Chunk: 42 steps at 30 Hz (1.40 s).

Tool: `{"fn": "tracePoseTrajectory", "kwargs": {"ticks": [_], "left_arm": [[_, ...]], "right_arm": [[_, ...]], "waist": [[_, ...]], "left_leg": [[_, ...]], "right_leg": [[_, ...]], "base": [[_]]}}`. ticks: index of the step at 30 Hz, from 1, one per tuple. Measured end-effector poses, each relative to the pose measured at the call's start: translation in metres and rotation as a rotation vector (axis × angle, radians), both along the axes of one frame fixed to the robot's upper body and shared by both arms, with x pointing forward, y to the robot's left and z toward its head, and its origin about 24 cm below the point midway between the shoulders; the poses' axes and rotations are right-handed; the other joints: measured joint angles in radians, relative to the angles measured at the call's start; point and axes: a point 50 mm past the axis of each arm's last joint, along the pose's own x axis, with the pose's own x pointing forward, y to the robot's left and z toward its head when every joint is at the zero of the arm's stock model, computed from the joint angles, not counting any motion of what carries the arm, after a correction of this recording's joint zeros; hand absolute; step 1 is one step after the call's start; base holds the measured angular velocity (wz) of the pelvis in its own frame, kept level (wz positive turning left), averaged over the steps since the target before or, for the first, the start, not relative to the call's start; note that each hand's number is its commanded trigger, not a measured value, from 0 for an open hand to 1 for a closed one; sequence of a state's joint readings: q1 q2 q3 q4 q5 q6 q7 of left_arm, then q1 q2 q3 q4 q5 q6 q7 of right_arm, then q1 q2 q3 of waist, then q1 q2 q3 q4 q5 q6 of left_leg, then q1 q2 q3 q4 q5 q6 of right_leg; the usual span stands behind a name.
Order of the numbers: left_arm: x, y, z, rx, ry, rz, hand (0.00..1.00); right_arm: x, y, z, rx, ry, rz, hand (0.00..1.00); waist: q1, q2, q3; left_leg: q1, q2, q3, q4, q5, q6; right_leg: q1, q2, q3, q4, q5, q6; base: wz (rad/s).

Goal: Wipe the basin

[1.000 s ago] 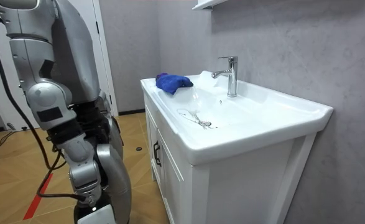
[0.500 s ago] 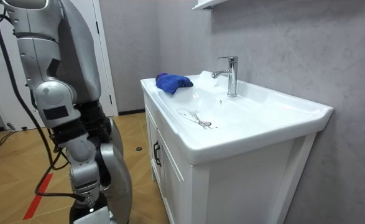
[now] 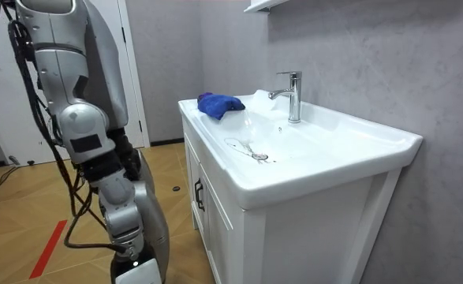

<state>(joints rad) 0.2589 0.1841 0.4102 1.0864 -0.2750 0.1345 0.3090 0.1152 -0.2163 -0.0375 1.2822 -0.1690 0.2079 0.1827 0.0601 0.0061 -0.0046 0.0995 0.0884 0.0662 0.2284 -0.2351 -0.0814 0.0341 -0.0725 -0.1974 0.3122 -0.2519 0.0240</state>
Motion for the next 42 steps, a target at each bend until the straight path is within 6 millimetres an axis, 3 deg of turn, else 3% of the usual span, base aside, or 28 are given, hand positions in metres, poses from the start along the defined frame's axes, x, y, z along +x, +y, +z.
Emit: {"fn": "tracePoseTrajectory", "kwargs": {"ticks": [10,14,19,25,26,30,34,37,41,42], "left_arm": [[0.027,0.052,0.047,0.499,-0.129,0.195,0.00],[0.044,0.074,0.077,0.707,-0.232,0.254,0.00],[0.069,0.097,0.125,0.929,-0.409,0.324,0.00],[0.086,0.104,0.167,1.075,-0.602,0.381,0.00],[0.091,0.104,0.177,1.100,-0.646,0.398,0.00],[0.108,0.099,0.211,1.199,-0.791,0.362,0.00],[0.115,0.095,0.222,1.254,-0.829,0.323,0.00],[0.121,0.092,0.233,1.295,-0.869,0.298,0.00],[0.126,0.088,0.244,1.342,-0.906,0.257,0.00],[0.128,0.087,0.245,1.351,-0.912,0.240,0.00]], "right_arm": [[0.001,-0.017,0.006,-0.067,-0.105,-0.067,0.00],[0.004,-0.023,0.008,-0.082,-0.138,-0.069,0.00],[0.010,-0.033,0.013,-0.107,-0.171,-0.036,0.00],[0.018,-0.031,0.013,-0.092,-0.205,-0.022,0.00],[0.018,-0.031,0.014,-0.091,-0.208,-0.020,0.00],[0.021,-0.031,0.014,-0.083,-0.214,-0.012,0.00],[0.016,-0.030,0.013,-0.073,-0.197,-0.001,0.00],[0.008,-0.030,0.013,-0.074,-0.177,-0.013,0.00],[0.003,-0.029,0.012,-0.069,-0.161,-0.037,0.00],[0.002,-0.028,0.011,-0.067,-0.155,-0.030,0.00]], "waist": [[0.053,0.022,-0.0068],[0.071,0.034,-0.0136],[0.084,0.045,-0.0126],[0.090,0.044,-0.0115],[0.090,0.047,-0.0148],[0.088,0.041,-0.0137],[0.073,0.043,-0.0110],[0.071,0.037,0.0030],[0.052,0.035,0.0085],[0.052,0.038,0.0064]], "left_leg": [[-0.009,-0.017,-0.035,-0.001,0.003,0.005],[-0.014,-0.017,-0.043,-0.002,0.005,0.007],[-0.014,-0.027,-0.049,-0.007,0.007,0.010],[-0.020,-0.033,-0.052,-0.007,0.008,0.013],[-0.019,-0.033,-0.053,-0.006,0.008,0.013],[-0.017,-0.034,-0.062,-0.007,0.008,0.013],[-0.015,-0.033,-0.064,-0.006,0.008,0.013],[0.000,-0.033,-0.057,-0.008,0.008,0.013],[0.000,-0.033,-0.053,-0.008,0.008,0.013],[0.002,-0.033,-0.049,-0.006,0.008,0.013]], "right_leg": [[0.003,-0.019,-0.031,0.009,-0.007,0.007],[0.001,-0.019,-0.037,0.008,-0.007,0.007],[-0.006,-0.028,-0.035,0.017,-0.015,0.011],[-0.014,-0.033,-0.033,0.017,-0.015,0.014],[-0.015,-0.032,-0.028,0.016,-0.015,0.014],[-0.013,-0.031,-0.028,0.015,-0.015,0.014],[-0.011,-0.031,-0.028,0.015,-0.015,0.014],[0.003,-0.031,-0.023,0.013,-0.015,0.014],[0.002,-0.031,-0.020,0.013,-0.014,0.016],[0.002,-0.031,-0.016,0.014,-0.014,0.016]], "base": [[0.10],[0.06],[0.01],[-0.01],[-0.05],[-0.01],[0.00],[-0.04],[-0.02],[-0.08]]}}
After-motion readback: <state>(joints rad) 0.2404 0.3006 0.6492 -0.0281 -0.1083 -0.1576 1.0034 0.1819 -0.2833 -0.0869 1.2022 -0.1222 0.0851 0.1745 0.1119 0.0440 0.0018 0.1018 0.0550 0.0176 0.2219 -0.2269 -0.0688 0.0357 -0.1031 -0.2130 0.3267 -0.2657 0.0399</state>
